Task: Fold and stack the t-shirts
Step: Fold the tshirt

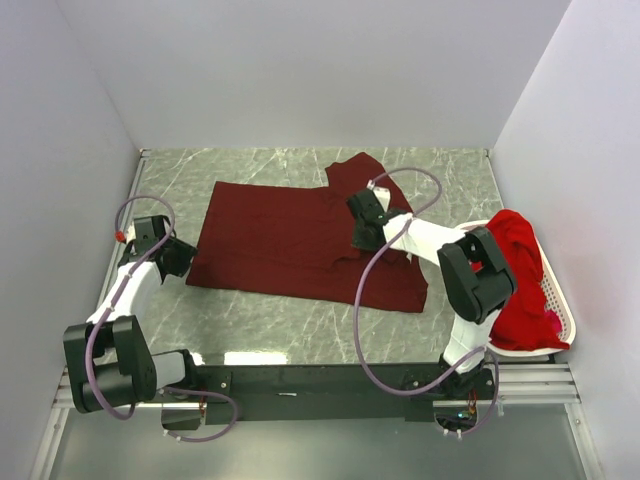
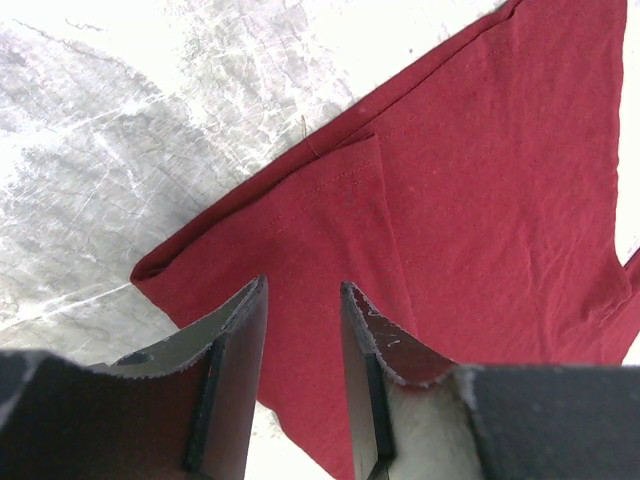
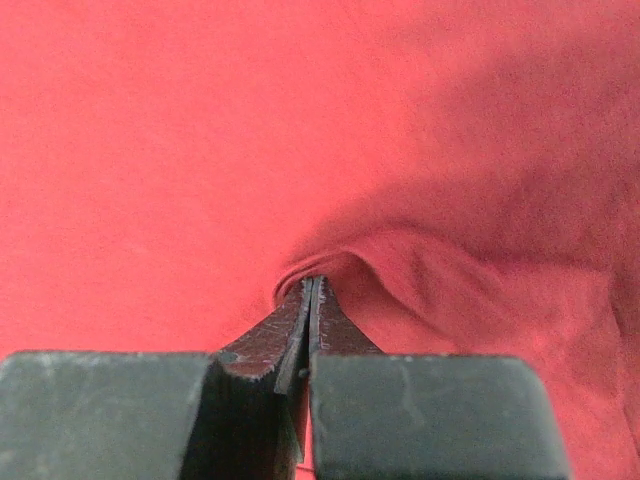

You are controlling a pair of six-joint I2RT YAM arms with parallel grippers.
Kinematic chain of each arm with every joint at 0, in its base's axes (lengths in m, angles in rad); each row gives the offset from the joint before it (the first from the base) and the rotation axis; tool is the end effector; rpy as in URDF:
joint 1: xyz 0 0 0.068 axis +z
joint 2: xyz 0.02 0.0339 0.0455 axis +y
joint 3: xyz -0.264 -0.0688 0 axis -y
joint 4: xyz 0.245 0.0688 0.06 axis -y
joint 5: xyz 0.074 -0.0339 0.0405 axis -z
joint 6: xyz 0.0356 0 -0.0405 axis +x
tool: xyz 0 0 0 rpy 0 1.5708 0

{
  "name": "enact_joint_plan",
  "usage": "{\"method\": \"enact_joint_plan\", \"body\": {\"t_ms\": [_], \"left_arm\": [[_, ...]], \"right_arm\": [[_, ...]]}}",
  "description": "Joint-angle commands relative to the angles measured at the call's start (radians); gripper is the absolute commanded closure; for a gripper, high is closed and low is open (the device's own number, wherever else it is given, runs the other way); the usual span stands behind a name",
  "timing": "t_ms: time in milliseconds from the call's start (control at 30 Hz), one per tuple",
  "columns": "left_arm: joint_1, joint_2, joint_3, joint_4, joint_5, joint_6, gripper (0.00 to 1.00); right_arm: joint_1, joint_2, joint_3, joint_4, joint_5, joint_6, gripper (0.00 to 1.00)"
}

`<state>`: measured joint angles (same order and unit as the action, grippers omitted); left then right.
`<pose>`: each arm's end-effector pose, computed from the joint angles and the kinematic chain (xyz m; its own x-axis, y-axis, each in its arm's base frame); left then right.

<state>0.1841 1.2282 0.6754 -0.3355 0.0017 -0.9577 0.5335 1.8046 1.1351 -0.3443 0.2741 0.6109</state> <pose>0.2364 0.0440 0.1995 -0.2901 -0.8859 -0.3618 -0.7287 0.4496 -0.5166 0.3215 0.1787 0.1734 -0.8088 0.1636 -0.5648 0.1191 0.9862 0.1150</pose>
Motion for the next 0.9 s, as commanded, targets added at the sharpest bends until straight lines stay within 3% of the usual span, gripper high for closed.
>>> {"method": "enact_joint_plan", "body": {"t_ms": [0, 333, 467, 600, 633, 700, 733, 767, 867], "left_arm": [[0.003, 0.013, 0.012, 0.036, 0.012, 0.023, 0.59], [0.002, 0.028, 0.016, 0.047, 0.029, 0.027, 0.59], [0.002, 0.022, 0.016, 0.055, 0.038, 0.027, 0.59], [0.002, 0.022, 0.023, 0.053, 0.041, 0.024, 0.59], [0.002, 0.021, 0.024, 0.055, 0.041, 0.022, 0.59], [0.003, 0.013, 0.026, 0.052, 0.040, 0.022, 0.59], [0.002, 0.013, 0.027, 0.052, 0.037, 0.022, 0.59], [0.002, 0.008, 0.027, 0.050, 0.037, 0.020, 0.59], [0.002, 0.005, 0.023, 0.053, 0.041, 0.016, 0.59]], "right_arm": [[-0.009, 0.039, 0.103, 0.004, 0.002, -0.020, 0.97], [-0.038, 0.118, 0.221, -0.022, -0.021, -0.049, 0.81], [-0.072, 0.021, 0.175, 0.028, -0.029, -0.072, 0.58], [-0.076, -0.050, 0.154, 0.018, 0.017, -0.062, 0.52], [-0.078, -0.066, 0.115, 0.015, 0.031, -0.045, 0.52], [-0.076, -0.126, 0.059, 0.025, 0.037, -0.027, 0.62], [-0.076, -0.145, -0.004, 0.027, 0.028, -0.007, 0.68], [-0.076, -0.177, -0.035, 0.030, 0.027, 0.004, 0.85], [-0.075, -0.220, -0.148, 0.047, 0.004, 0.035, 0.96]]}}
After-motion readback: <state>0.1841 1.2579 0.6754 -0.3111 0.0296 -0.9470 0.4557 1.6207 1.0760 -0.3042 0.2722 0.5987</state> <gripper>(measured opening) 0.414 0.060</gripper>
